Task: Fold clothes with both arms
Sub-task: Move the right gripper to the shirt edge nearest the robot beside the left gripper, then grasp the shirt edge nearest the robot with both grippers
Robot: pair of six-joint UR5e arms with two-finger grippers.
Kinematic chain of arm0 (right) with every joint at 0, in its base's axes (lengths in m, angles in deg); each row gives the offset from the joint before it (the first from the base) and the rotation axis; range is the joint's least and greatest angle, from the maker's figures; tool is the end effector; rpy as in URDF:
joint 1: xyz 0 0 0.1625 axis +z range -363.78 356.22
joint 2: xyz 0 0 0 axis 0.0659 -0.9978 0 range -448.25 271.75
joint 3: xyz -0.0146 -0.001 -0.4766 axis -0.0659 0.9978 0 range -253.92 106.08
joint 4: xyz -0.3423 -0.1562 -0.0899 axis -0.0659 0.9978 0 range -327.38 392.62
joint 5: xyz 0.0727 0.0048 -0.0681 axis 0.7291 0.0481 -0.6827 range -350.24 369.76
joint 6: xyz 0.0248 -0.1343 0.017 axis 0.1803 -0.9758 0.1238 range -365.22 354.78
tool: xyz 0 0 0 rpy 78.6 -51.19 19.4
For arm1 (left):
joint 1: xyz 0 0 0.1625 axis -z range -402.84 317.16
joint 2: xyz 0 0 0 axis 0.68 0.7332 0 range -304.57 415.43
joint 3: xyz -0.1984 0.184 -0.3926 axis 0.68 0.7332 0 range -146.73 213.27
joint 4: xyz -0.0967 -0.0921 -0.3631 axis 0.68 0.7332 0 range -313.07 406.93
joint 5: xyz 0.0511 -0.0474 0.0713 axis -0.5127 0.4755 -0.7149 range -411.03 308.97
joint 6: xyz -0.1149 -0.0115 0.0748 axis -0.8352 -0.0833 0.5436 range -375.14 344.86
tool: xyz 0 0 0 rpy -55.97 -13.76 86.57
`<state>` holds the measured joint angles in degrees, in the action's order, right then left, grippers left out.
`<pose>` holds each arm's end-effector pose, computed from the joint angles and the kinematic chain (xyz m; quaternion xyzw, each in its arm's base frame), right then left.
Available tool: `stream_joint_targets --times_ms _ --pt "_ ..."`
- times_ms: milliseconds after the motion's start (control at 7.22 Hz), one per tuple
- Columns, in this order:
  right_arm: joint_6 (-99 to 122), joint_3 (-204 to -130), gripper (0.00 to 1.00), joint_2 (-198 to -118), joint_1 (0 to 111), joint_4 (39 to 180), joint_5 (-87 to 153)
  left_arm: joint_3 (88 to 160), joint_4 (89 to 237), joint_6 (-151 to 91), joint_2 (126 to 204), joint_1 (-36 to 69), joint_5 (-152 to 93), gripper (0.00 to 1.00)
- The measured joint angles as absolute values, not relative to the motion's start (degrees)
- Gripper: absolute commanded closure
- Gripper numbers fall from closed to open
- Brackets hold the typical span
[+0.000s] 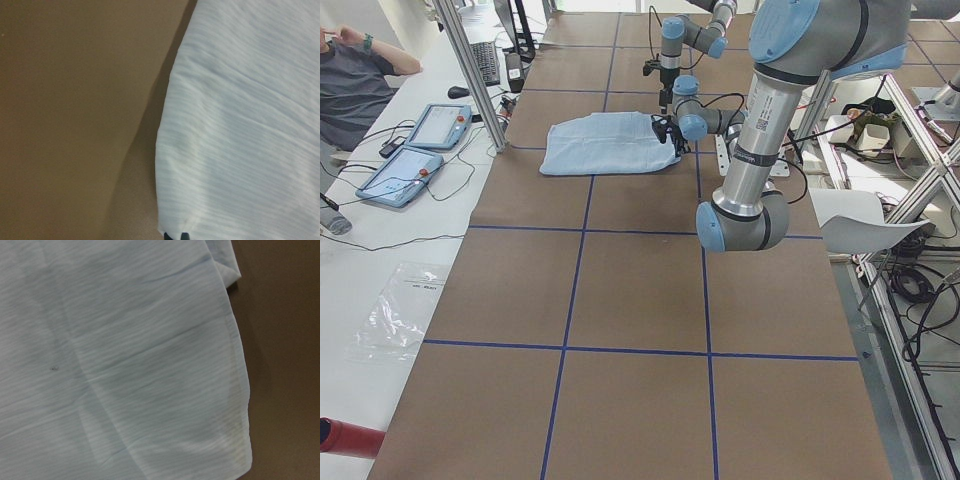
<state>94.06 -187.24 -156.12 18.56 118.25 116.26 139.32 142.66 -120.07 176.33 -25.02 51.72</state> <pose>-0.5187 -0.3150 0.3544 -0.0820 -0.4289 0.1864 0.8801 0.5968 -0.3001 0.3083 -0.0883 0.4433 -0.2039 0.8684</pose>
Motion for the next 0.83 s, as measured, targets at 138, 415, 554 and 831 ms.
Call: stream_joint_targets --times_ms 138,415,554,831 --pt "98.99 -187.06 0.0 -155.02 16.25 120.36 114.34 139.34 142.65 -120.03 176.3 -25.02 51.72 1.0" --pt "103.86 -185.16 0.0 -152.71 13.35 124.33 112.12 139.35 142.65 -120.02 176.22 -25.0 51.72 1.0" --pt "104.64 -183.9 0.0 -152.03 12.59 124.98 111.1 139.35 142.66 -120.05 176.21 -25.0 51.72 1.0" --pt "105.03 -182.12 0.0 -151.19 11.92 125.3 109.98 139.35 142.67 -120.08 176.13 -24.98 51.72 1.0"
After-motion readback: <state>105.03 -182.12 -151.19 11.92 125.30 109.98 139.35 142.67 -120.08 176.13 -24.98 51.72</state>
